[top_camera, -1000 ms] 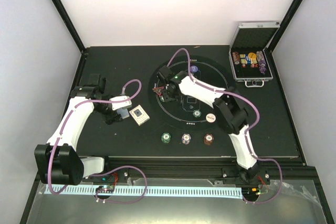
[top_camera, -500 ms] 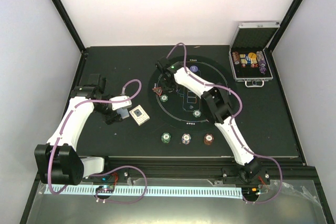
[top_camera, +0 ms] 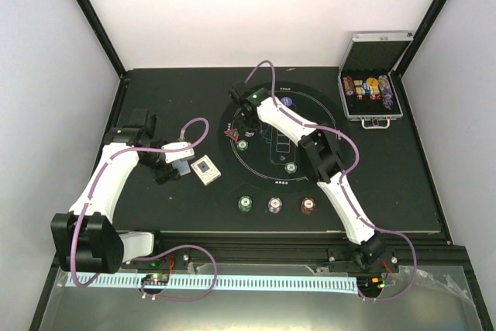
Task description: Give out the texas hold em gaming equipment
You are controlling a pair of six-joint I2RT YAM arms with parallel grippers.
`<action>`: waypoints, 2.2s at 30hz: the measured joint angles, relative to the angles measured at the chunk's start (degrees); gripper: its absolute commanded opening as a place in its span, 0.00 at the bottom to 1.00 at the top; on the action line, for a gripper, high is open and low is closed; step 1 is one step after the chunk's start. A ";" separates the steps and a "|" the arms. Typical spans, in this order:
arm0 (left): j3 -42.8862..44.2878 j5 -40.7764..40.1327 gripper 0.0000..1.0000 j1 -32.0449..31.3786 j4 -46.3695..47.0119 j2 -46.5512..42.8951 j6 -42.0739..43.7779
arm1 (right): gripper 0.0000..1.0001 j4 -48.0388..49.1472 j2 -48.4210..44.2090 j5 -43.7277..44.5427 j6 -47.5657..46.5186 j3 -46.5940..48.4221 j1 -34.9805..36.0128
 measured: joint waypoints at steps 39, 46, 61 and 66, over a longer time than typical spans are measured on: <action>0.00 -0.20 0.02 0.00 -0.02 0.00 0.02 | 0.64 19.50 -50.77 -0.70 13.99 -76.13 18.73; 0.00 -0.20 0.02 0.00 -0.02 0.00 0.02 | 0.58 20.06 -50.77 -0.68 14.40 -76.59 18.73; 0.00 -0.22 0.02 0.00 -0.02 0.00 0.04 | 0.51 19.78 -50.75 -0.44 14.34 -76.59 18.73; 0.00 -0.22 0.01 0.00 -0.02 0.00 0.09 | 0.50 19.76 -50.75 -0.44 14.19 -76.81 18.73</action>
